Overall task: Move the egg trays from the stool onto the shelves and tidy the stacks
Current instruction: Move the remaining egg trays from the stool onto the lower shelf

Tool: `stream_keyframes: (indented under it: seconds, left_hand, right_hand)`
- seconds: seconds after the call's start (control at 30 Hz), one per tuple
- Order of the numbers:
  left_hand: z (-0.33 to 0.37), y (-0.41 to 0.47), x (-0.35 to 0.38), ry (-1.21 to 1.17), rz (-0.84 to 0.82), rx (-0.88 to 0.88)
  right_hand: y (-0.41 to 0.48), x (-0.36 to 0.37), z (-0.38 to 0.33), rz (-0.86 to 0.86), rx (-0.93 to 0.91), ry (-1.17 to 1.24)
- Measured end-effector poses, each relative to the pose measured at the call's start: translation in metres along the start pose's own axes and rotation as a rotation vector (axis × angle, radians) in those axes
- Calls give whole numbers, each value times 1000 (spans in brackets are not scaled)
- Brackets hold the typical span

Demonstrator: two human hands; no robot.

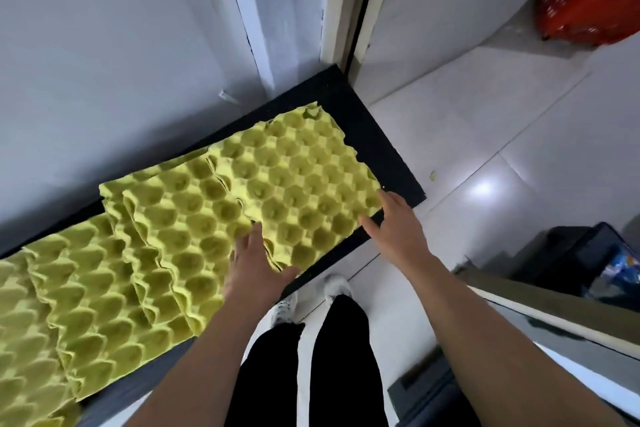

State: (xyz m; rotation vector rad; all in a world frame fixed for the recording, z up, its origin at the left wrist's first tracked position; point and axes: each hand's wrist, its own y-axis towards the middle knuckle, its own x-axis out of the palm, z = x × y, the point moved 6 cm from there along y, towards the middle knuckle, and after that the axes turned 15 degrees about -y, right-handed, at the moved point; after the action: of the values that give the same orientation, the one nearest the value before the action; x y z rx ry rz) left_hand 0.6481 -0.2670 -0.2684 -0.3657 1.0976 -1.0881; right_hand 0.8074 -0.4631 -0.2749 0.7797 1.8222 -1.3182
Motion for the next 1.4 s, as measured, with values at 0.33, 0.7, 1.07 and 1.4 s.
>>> stream_keyframes:
  seconds: [0.33, 0.7, 1.07, 1.4]
  left_hand:
    - [-11, 33, 49, -108, 163, -80]
    - [-6, 27, 41, -143, 236, -29]
    - [35, -35, -18, -343, 268, 145]
    - [-2, -152, -105, -570, 474, 159]
  right_hand:
    - [87, 67, 40, -273, -16, 112]
    - [97, 63, 43, -305, -41, 253]
    - [54, -48, 21, -81, -142, 347]
    - [-44, -129, -95, 0, -486, 322]
